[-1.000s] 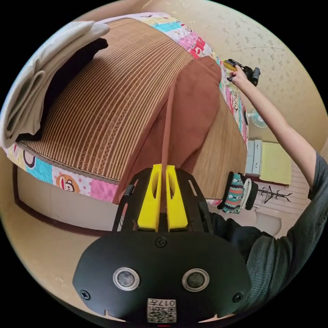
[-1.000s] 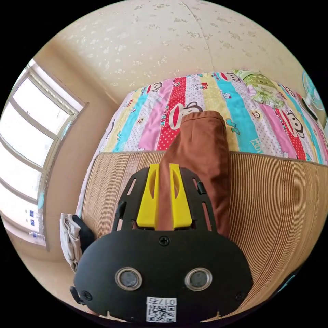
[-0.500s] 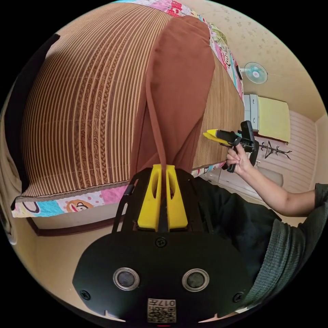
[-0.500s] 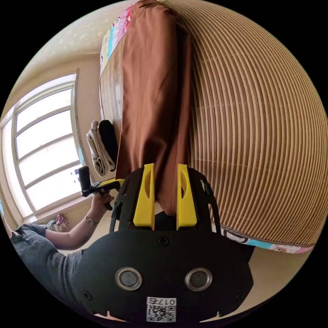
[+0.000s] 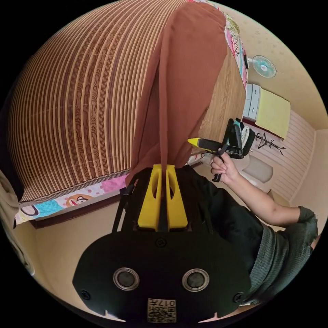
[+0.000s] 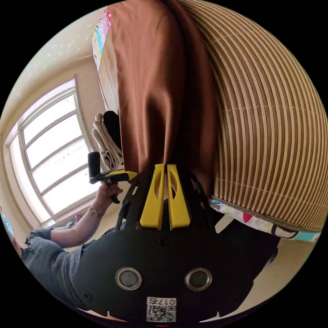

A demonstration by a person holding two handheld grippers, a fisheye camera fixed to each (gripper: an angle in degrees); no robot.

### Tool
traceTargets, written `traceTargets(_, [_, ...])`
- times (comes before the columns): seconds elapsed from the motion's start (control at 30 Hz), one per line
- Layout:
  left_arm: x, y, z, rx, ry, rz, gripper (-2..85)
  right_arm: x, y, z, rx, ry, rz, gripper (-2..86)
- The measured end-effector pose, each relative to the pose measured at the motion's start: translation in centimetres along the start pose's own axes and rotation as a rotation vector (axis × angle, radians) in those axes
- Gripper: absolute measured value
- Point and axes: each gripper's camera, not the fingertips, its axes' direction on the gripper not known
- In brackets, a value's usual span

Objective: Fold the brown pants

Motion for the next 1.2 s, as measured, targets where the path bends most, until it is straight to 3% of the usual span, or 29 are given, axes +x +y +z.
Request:
traceTargets(0.1, [2.1,1.4,-2.8,0.004,0.144,0.132,-0.9,-1.9,3.2,-4.2,0.027,-0.075,-0.13,1.4])
traceTargets(0.2, [1.7,2.6,-3.3,-0.007,0.26,0.128,-0.9,-2.2,6.0,-7.4,0.046,0.036,-0.187,1.3])
traceTargets(0.33, [2.0,3.1,-0.5,0.019,0.087,0.082,-0.8,0.8,6.2,-6.1,0.041,0.134,-0.093,1.3])
traceTargets(0.47, [1.6,2.4,1.6,0.017,0.052,0.013,0.1,3.8,4.6,-4.0,0.058,0.318,0.005,1.8])
traceTargets(0.53, [2.3,3.0,1.5,-0.005,-0.071,0.003,2.3,4.8,4.1,-4.1,0.043,0.307,0.061,2.3])
traceTargets(0.63, [3.5,4.3,-1.7,0.093,-0.179,-0.011,3.8,3.6,3.9,-4.4,-0.06,0.37,-0.039,3.4])
traceTargets(0.73, [3.7,4.0,-4.0,0.165,-0.099,0.014,4.0,3.4,4.2,-4.9,-0.113,0.479,-0.117,4.0])
traceTargets(0.97, [4.9,1.1,0.7,0.055,-0.072,0.037,9.8,8.5,4.1,-5.3,-0.072,0.201,0.039,5.2])
traceTargets(1.1, [5.6,1.7,1.6,0.035,-0.178,-0.005,2.0,9.1,5.1,-4.4,-0.061,0.209,0.12,3.1])
traceTargets(1.2, [6.7,3.2,-0.5,0.033,-0.161,0.11,-0.4,7.2,6.8,-4.7,-0.029,0.176,0.041,2.2])
